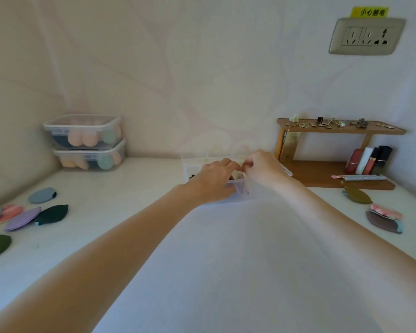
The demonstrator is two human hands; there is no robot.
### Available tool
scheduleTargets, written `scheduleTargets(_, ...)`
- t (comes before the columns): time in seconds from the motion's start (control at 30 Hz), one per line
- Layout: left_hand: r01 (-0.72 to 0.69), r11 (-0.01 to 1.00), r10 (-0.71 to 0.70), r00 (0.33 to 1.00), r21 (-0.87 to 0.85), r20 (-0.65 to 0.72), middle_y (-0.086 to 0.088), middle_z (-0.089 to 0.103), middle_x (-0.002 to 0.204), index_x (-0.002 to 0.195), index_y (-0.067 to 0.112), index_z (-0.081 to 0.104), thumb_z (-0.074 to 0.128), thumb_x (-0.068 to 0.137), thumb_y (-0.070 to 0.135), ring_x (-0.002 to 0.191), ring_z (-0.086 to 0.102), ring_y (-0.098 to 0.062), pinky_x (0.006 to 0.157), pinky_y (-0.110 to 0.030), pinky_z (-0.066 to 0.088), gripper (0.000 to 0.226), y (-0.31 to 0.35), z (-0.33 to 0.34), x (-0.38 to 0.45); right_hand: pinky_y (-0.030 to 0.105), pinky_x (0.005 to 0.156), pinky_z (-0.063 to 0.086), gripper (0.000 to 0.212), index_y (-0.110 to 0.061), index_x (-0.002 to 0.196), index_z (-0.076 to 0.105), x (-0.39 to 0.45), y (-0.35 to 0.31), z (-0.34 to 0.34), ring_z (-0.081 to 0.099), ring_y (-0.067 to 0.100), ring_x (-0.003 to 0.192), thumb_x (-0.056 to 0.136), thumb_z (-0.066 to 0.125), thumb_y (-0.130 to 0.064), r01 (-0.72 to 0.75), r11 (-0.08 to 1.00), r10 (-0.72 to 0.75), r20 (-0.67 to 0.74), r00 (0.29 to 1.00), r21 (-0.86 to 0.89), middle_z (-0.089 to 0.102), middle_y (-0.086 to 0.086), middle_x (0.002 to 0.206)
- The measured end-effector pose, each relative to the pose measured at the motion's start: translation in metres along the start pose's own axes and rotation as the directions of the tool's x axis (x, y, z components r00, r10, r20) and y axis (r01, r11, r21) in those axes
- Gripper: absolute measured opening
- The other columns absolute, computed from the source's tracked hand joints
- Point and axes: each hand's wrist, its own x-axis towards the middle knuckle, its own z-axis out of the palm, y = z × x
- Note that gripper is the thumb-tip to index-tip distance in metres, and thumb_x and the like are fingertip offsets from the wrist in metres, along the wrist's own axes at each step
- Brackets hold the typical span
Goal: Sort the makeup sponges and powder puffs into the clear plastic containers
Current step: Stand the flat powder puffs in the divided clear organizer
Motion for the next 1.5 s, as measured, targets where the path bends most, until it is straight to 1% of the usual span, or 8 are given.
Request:
scheduleTargets(0.33, 0.112, 0.99, -0.129, 0.958, -0.081, -0.255, -0.015, 0.052, 0.128, 0.13, 0.005, 0.049, 0.053, 0.082, 0.006, 0.114, 0.05, -0.034, 0.098, -0.042, 0.04, 0.047, -0.038, -0.028, -0.064, 0.037, 0.072, 0.052, 0.02, -0.002, 0.082, 0.068, -0.03, -0.103, 0.007, 0.063, 0.026, 0.076, 0.086, 0.049, -0.008, 0.329, 0.904, -0.271, -0.23, 0.935, 0.272, 0.07, 0.01, 0.079)
scheduleTargets(0.53, 0.447, 0.889, -0.431, 0.89, 0.1, -0.15, -0.004, 0.046, 0.137, 0.131, 0.017, 0.05, 0.049, 0.088, 0.016, 0.127, 0.04, -0.027, 0.105, -0.037, 0.032, 0.042, -0.119, -0.047, -0.145, 0.027, 0.074, 0.045, 0.022, -0.007, 0.097, 0.068, -0.037, -0.198, 0.077, 0.061, 0.025, 0.09, 0.089, 0.048, -0.011, 0.338, 0.88, -0.39, 0.102, 0.915, 0.333, 0.068, 0.009, 0.095)
scheduleTargets(0.67, 0.666, 0.734, -0.641, 0.745, 0.136, -0.186, -0.003, 0.045, 0.137, 0.125, 0.023, 0.053, 0.048, 0.091, 0.021, 0.128, 0.037, -0.027, 0.106, -0.04, 0.028, 0.034, -0.164, -0.063, -0.194, 0.029, 0.092, 0.041, 0.032, -0.009, 0.124, 0.055, -0.04, -0.244, 0.129, 0.052, 0.028, 0.119, 0.093, 0.047, -0.014, 0.272, 0.903, -0.385, 0.344, 0.856, 0.333, 0.056, 0.012, 0.129)
scheduleTargets(0.9, 0.905, 0.42, -0.903, 0.424, 0.067, -0.074, -0.014, 0.03, 0.145, 0.137, 0.026, 0.036, 0.036, 0.094, 0.042, 0.132, 0.025, -0.041, 0.109, -0.049, 0.023, 0.046, -0.224, -0.055, -0.232, 0.04, 0.104, 0.034, 0.041, -0.015, 0.139, 0.041, -0.025, -0.298, 0.19, 0.035, 0.035, 0.13, 0.099, 0.039, -0.024, 0.286, 0.914, -0.379, 0.352, 0.856, 0.288, 0.041, 0.015, 0.141)
scheduleTargets(1.13, 0.88, 0.474, -0.862, 0.467, 0.012, -0.197, 0.001, 0.039, 0.141, 0.126, 0.034, 0.049, 0.036, 0.093, 0.049, 0.124, 0.032, -0.037, 0.103, -0.045, 0.027, 0.039, -0.228, -0.047, -0.245, 0.043, 0.11, 0.032, 0.043, -0.028, 0.137, 0.045, 0.004, -0.333, 0.216, 0.039, 0.032, 0.133, 0.095, 0.041, -0.035, 0.318, 0.901, -0.425, 0.446, 0.788, 0.297, 0.044, 0.007, 0.145)
scheduleTargets(1.23, 0.826, 0.54, -0.835, 0.504, -0.159, -0.219, 0.002, 0.051, 0.129, 0.109, 0.03, 0.064, 0.048, 0.089, 0.039, 0.115, 0.04, -0.035, 0.096, -0.038, 0.031, 0.027, -0.226, -0.051, -0.248, 0.039, 0.099, 0.044, 0.025, -0.02, 0.113, 0.06, 0.004, -0.335, 0.212, 0.051, 0.03, 0.119, 0.09, 0.052, -0.028, 0.255, 0.884, -0.428, 0.458, 0.779, 0.392, 0.054, 0.012, 0.128)
scheduleTargets(1.37, 0.686, 0.596, -0.803, 0.527, -0.417, -0.279, -0.011, 0.063, 0.106, 0.092, 0.013, 0.07, 0.053, 0.083, 0.028, 0.101, 0.055, -0.032, 0.093, -0.04, 0.041, 0.024, -0.211, -0.05, -0.238, 0.02, 0.059, 0.044, 0.023, -0.013, 0.106, 0.056, -0.001, -0.309, 0.192, 0.053, 0.021, 0.091, 0.084, 0.063, -0.016, 0.204, 0.862, -0.421, 0.431, 0.798, 0.464, 0.049, 0.012, 0.116)
scheduleTargets(1.5, 0.629, 0.603, -0.789, 0.56, -0.491, -0.251, -0.009, 0.06, 0.109, 0.094, 0.015, 0.067, 0.051, 0.088, 0.02, 0.102, 0.054, -0.029, 0.089, -0.041, 0.046, 0.018, -0.174, -0.035, -0.212, 0.031, 0.071, 0.055, 0.021, -0.012, 0.1, 0.053, -0.009, -0.267, 0.16, 0.061, 0.022, 0.083, 0.083, 0.063, -0.005, 0.038, 0.886, -0.296, 0.501, 0.813, 0.462, 0.056, 0.01, 0.1)
